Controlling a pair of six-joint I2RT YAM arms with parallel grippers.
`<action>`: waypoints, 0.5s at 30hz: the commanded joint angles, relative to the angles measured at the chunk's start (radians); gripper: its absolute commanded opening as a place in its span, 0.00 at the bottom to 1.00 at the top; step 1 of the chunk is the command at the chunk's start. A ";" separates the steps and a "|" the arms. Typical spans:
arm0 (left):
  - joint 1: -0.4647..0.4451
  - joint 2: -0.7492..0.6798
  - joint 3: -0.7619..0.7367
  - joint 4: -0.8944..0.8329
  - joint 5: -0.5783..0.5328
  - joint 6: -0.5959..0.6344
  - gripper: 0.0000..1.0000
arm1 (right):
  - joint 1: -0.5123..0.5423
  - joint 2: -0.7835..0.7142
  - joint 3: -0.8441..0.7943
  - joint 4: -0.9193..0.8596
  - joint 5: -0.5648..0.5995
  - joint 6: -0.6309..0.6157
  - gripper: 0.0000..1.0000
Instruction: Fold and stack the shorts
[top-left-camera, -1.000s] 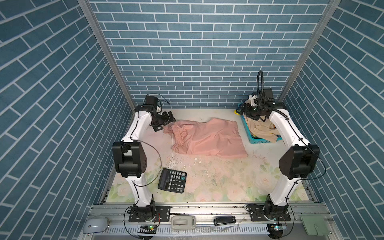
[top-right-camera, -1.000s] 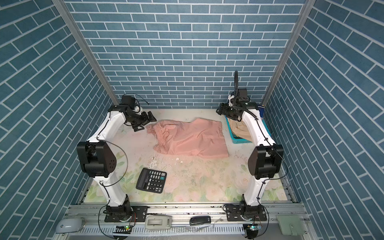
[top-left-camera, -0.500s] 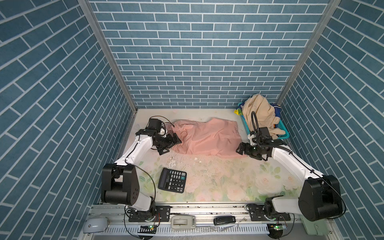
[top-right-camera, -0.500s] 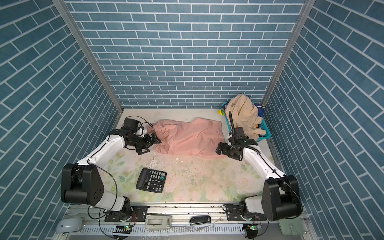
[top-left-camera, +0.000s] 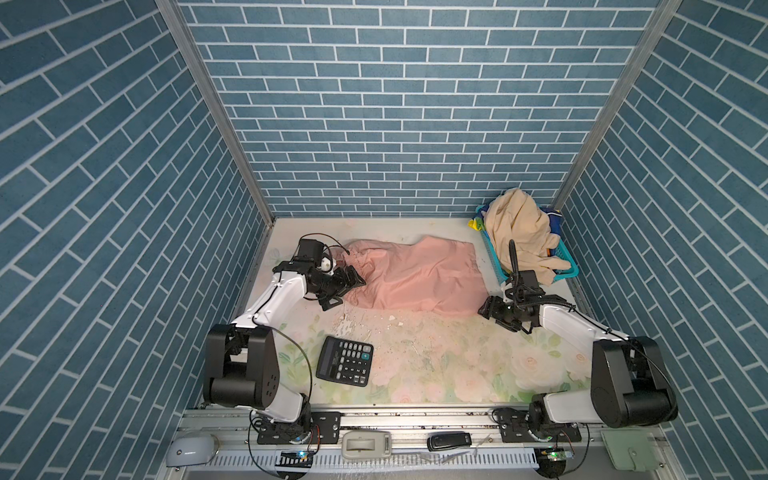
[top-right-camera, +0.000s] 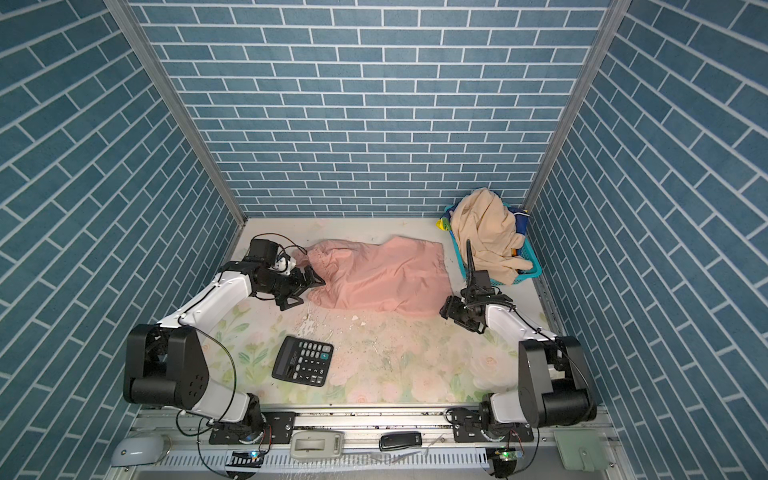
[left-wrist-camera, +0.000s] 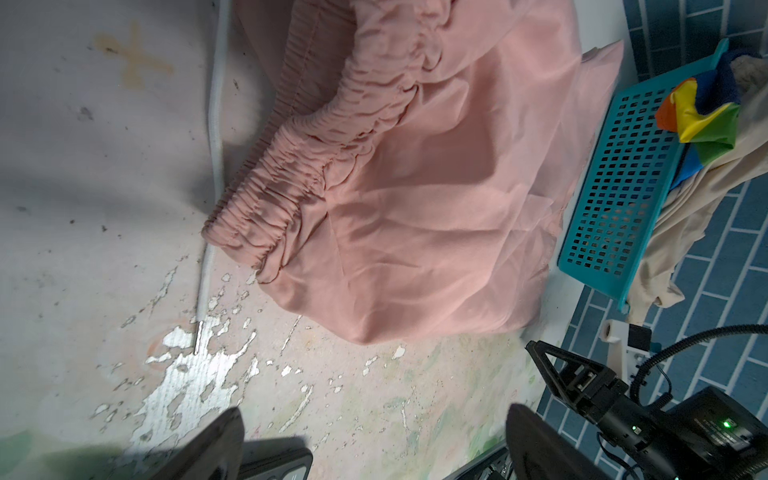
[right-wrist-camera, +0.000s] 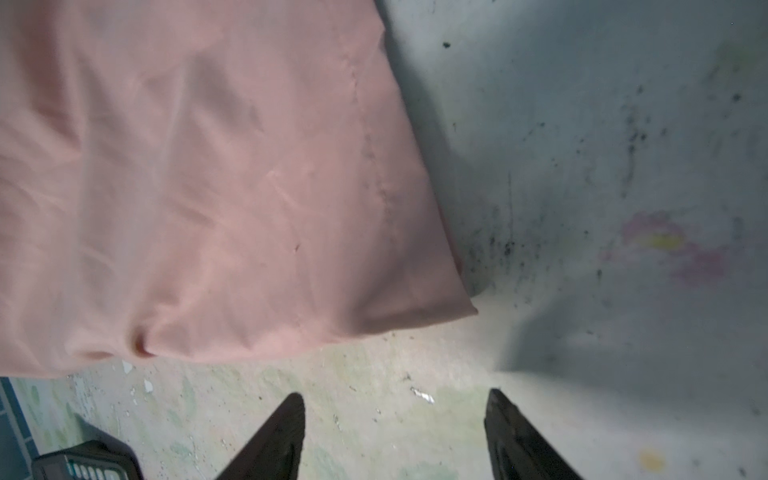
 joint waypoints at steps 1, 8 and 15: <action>-0.001 0.024 -0.031 0.004 -0.010 0.007 0.99 | -0.006 0.040 0.022 0.068 -0.012 0.019 0.59; 0.000 0.165 -0.002 0.040 -0.059 0.025 1.00 | -0.014 0.056 0.036 0.083 -0.014 0.017 0.22; 0.010 0.259 0.016 0.121 -0.131 -0.022 0.98 | -0.022 -0.001 0.041 0.049 -0.006 -0.002 0.05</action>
